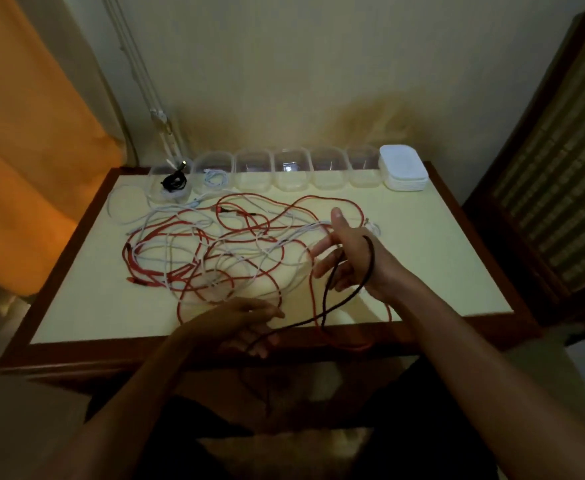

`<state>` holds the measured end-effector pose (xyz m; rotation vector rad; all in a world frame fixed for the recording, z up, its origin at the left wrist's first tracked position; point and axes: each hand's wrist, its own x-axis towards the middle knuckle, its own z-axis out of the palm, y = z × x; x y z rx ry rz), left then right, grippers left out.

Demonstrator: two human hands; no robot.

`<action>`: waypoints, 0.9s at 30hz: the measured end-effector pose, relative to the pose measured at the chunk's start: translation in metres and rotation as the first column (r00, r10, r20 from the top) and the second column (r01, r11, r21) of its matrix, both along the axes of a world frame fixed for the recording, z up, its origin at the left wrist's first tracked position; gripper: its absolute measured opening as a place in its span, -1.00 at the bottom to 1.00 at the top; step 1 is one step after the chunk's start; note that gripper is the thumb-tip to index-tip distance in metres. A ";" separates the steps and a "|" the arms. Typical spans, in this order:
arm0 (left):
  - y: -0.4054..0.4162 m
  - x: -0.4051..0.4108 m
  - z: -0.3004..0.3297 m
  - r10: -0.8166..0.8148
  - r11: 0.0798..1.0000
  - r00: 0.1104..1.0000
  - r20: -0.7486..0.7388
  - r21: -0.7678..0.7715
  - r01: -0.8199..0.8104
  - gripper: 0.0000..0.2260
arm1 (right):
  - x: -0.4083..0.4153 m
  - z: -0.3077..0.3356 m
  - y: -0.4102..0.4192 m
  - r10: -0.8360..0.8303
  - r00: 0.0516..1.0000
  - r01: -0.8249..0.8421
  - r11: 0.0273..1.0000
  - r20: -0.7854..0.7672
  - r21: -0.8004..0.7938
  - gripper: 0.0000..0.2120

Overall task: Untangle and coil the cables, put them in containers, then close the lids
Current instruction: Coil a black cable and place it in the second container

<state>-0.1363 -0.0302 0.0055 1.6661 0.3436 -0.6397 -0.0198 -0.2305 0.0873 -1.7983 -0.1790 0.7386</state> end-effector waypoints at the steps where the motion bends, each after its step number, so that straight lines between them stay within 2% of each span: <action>1: -0.005 -0.003 -0.002 -0.042 0.998 0.998 0.040 0.046 0.040 -0.75 | -0.012 -0.007 -0.001 0.021 1.000 -0.020 0.999 -0.023 0.027 -0.27; 3: -0.016 -0.008 -0.005 -0.091 0.993 0.985 0.149 0.082 0.080 -0.65 | -0.032 -0.020 -0.002 0.058 0.997 -0.054 0.994 -0.049 0.097 -0.30; 5: -0.026 -0.013 -0.008 -0.130 0.991 0.968 0.215 0.010 0.131 -0.62 | -0.046 -0.032 -0.002 0.069 0.995 -0.056 0.986 -0.076 0.159 -0.32; 9: -0.038 -0.027 -0.020 -0.203 0.973 0.955 0.218 -0.064 0.221 -0.71 | -0.058 -0.051 -0.001 0.071 0.990 -0.046 0.978 -0.119 0.206 -0.35; 11: -0.038 -0.032 -0.024 -0.182 0.973 0.960 0.214 -0.104 0.208 -0.66 | -0.058 -0.057 -0.005 0.083 0.990 -0.059 0.977 -0.114 0.204 -0.36; 14: -0.032 -0.033 -0.023 -0.128 0.983 0.964 0.234 -0.098 0.155 -0.63 | -0.058 -0.065 -0.014 0.093 0.989 -0.071 0.982 -0.115 0.176 -0.41; 17: -0.024 -0.031 -0.019 -0.044 0.999 0.957 0.286 -0.003 0.046 -0.68 | -0.057 -0.073 -0.026 0.144 0.983 -0.131 0.985 -0.112 0.114 -0.63; 19: -0.019 -0.029 -0.019 0.002 0.997 0.951 0.308 0.068 -0.024 -0.72 | -0.056 -0.077 -0.033 0.220 0.957 -0.203 0.974 -0.191 0.104 -0.74; 22: -0.014 -0.025 -0.024 0.081 0.974 0.937 0.341 0.171 -0.147 -0.71 | -0.055 -0.084 -0.039 0.231 0.906 -0.191 0.971 -0.355 0.146 -0.76; 27: -0.009 -0.024 -0.031 0.142 0.959 0.946 0.292 0.195 -0.204 -0.68 | -0.051 -0.093 -0.038 0.131 0.920 -0.051 0.975 -0.369 0.218 -0.69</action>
